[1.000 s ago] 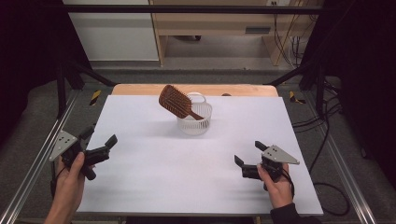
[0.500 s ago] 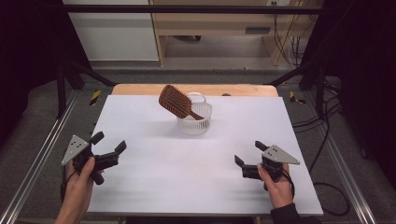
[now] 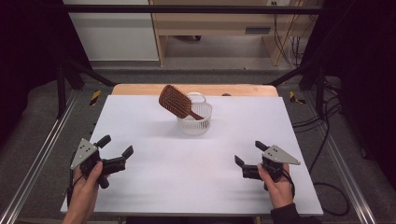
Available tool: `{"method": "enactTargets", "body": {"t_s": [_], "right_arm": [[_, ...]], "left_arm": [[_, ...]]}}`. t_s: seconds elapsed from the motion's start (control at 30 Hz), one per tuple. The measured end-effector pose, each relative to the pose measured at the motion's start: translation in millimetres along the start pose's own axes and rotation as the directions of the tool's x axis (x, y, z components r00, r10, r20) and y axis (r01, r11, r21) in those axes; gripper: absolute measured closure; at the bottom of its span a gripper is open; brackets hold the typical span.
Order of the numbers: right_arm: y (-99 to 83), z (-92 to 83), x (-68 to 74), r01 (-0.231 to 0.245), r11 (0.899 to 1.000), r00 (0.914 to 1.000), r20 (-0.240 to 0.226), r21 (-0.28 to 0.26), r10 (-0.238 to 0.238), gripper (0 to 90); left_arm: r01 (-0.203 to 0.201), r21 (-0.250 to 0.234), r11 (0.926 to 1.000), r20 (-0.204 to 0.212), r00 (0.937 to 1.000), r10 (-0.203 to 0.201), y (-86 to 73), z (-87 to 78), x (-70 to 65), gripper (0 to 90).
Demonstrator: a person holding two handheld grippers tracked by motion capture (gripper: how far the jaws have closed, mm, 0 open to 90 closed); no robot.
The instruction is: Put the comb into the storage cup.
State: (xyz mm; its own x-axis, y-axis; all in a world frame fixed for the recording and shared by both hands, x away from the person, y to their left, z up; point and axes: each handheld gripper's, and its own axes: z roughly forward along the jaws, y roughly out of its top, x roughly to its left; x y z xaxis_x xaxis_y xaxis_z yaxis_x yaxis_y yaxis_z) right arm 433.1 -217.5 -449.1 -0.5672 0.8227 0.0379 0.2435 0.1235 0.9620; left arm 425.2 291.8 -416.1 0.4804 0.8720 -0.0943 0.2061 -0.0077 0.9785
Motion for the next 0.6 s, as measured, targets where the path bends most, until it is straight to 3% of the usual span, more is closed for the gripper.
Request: {"method": "enactTargets", "body": {"t_s": [0.6], "right_arm": [[-0.1,-1.0,-1.5,0.005,1.0,1.0,-0.002,-0.007,-0.005,3.8]], "left_arm": [[-0.052,0.038,0.9979,0.026,0.9983,0.051,-19.7,4.6,-17.6,1.6]]}}
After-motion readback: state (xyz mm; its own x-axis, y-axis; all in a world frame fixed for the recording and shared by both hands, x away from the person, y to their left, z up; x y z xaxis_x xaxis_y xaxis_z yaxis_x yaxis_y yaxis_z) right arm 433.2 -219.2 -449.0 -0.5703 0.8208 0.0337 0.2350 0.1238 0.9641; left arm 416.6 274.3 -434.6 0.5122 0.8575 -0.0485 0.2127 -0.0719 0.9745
